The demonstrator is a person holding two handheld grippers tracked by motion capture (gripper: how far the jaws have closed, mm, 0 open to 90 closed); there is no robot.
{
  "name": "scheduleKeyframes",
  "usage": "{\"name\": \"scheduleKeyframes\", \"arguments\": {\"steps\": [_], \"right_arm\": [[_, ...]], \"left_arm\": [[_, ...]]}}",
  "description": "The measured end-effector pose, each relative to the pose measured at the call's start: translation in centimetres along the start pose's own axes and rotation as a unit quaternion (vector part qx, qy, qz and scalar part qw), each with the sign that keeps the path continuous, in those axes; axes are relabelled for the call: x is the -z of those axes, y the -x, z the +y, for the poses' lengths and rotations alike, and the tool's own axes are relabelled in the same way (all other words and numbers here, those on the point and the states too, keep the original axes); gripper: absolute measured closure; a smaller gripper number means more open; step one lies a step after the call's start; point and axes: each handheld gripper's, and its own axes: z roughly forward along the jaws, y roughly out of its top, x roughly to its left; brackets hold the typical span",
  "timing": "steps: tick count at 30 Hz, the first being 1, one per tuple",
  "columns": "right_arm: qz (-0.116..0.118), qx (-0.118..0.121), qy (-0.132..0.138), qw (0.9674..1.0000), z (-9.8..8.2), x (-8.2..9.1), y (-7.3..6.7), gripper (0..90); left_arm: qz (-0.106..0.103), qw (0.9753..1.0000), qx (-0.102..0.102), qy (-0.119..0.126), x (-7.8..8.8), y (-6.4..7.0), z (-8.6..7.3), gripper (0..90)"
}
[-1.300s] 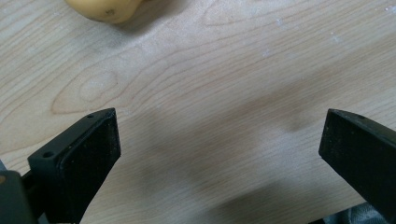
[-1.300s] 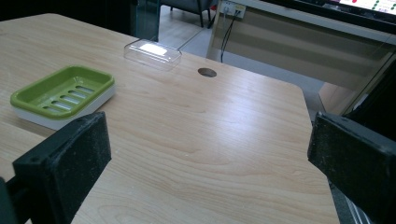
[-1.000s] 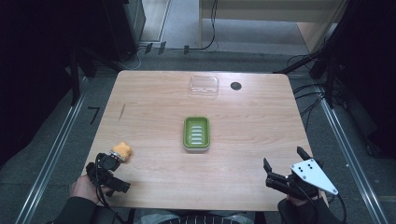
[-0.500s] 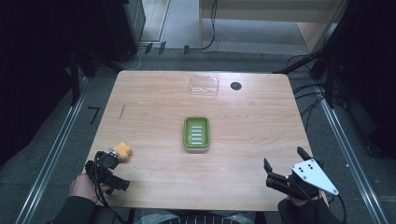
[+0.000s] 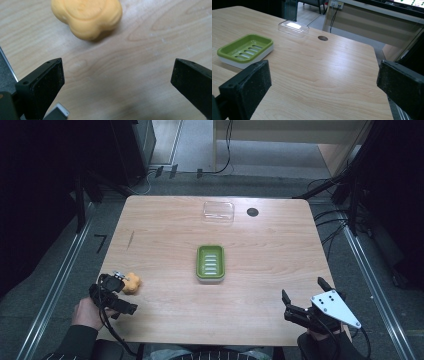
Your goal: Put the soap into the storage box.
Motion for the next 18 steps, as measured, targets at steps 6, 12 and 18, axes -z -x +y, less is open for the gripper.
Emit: {"name": "scheduleKeyframes", "arguments": {"steps": [6, 12, 18], "right_arm": [[-0.001, 0.001, -0.001, 1.0, 0.0, 0.0, 0.0, 0.0], [-0.001, 0.001, -0.001, 1.0, 0.0, 0.0, 0.0, 0.0], [-0.001, 0.001, -0.001, 1.0, 0.0, 0.0, 0.0, 0.0]], "left_arm": [[-0.006, 0.9999, -0.012, 0.003, 0.1, -0.3, 0.8, 0.0], [-0.007, 0.9997, -0.022, 0.003, 0.0, -0.7, 1.4, 0.0], [-0.01, 0.9997, -0.024, 0.004, -0.1, -1.2, 2.3, 0.0]]}}
